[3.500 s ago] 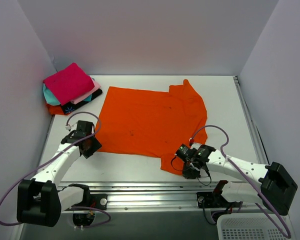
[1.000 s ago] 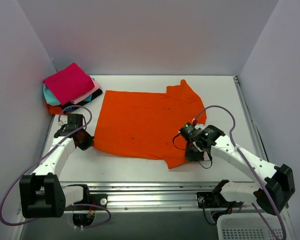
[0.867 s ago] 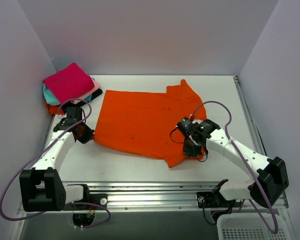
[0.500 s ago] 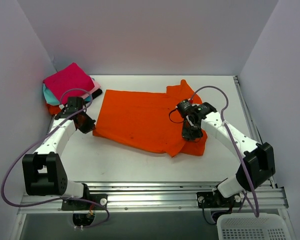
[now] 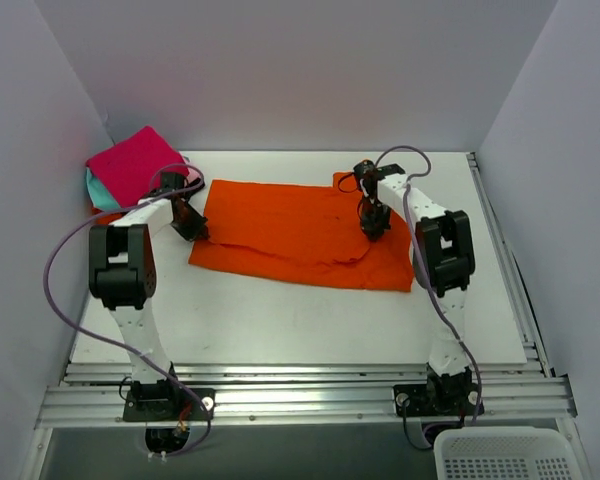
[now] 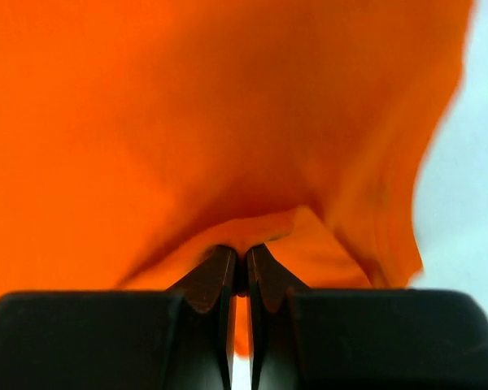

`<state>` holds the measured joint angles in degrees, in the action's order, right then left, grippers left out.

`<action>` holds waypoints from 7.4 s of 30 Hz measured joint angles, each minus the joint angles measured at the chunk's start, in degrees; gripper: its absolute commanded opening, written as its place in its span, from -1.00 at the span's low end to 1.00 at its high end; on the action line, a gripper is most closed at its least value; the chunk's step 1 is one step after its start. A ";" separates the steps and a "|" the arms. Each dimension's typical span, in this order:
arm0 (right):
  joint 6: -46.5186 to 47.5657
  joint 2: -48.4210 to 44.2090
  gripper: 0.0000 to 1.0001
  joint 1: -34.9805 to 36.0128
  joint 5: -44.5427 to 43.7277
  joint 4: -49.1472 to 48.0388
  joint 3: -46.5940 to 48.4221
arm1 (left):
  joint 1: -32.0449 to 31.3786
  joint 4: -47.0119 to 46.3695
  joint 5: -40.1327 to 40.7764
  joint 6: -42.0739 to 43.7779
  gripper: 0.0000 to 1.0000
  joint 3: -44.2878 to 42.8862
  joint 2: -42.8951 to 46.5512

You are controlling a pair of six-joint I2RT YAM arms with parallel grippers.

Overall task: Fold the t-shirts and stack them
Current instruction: Fold the flattened tshirt in 1/3 of the way

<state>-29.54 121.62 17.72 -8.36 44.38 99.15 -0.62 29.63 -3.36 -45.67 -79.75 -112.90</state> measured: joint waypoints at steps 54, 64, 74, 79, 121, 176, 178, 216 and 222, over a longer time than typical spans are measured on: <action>-8.90 0.76 -0.36 7.08 1.79 3.91 18.82 | 4.81 3.65 0.48 -2.86 0.96 -3.04 10.40; -12.20 -0.04 -0.34 11.10 5.64 -0.68 2.36 | 4.81 4.59 0.22 -0.37 0.99 4.74 17.38; -12.41 -1.05 -0.26 9.22 3.76 -3.17 1.53 | 4.81 4.90 -0.02 1.51 1.00 8.39 20.79; -12.41 -1.03 -0.28 8.87 3.65 -3.74 1.53 | 4.81 4.87 -0.15 2.12 1.00 8.41 20.83; -12.20 6.10 -0.64 6.58 4.59 -6.82 3.80 | 6.43 5.40 -1.33 6.56 0.89 3.96 14.38; -10.73 -32.96 0.72 -2.27 -1.68 -9.84 -19.89 | 6.60 3.61 -3.41 3.91 0.87 27.56 37.11; -11.78 -35.28 0.70 -2.16 -0.22 -10.69 -26.40 | 6.16 3.13 -4.22 2.97 0.88 31.78 37.79; -12.26 -13.05 0.08 -1.73 -0.07 -22.80 -29.20 | 4.35 -11.63 -2.60 -1.97 0.75 23.08 15.26; -11.85 -10.60 -0.65 -2.21 -0.31 -23.67 -25.88 | 4.48 -10.40 0.09 -1.79 0.21 20.39 12.94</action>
<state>-41.39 111.02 15.51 -8.67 20.71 73.28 3.86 19.22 -3.27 -47.46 -59.35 -99.96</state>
